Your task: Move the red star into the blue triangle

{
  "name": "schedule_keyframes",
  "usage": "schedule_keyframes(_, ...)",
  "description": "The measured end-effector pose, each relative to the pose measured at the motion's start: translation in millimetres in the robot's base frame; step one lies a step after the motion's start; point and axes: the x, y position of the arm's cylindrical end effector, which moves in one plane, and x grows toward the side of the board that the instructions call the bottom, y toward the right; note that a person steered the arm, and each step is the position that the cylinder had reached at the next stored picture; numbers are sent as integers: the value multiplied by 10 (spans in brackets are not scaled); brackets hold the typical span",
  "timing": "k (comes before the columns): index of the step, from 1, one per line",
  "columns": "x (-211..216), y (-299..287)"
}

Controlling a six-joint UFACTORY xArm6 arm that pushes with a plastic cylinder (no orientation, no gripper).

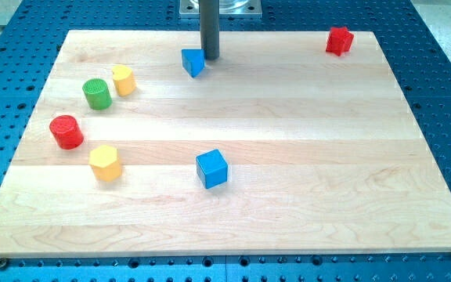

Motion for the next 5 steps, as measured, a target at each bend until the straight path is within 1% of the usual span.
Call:
schedule_keyframes(1,70,24)
schedule_keyframes(2,175,-550)
schedule_keyframes(3,337,-537)
schedule_keyframes(4,304,18)
schedule_keyframes(5,300,347)
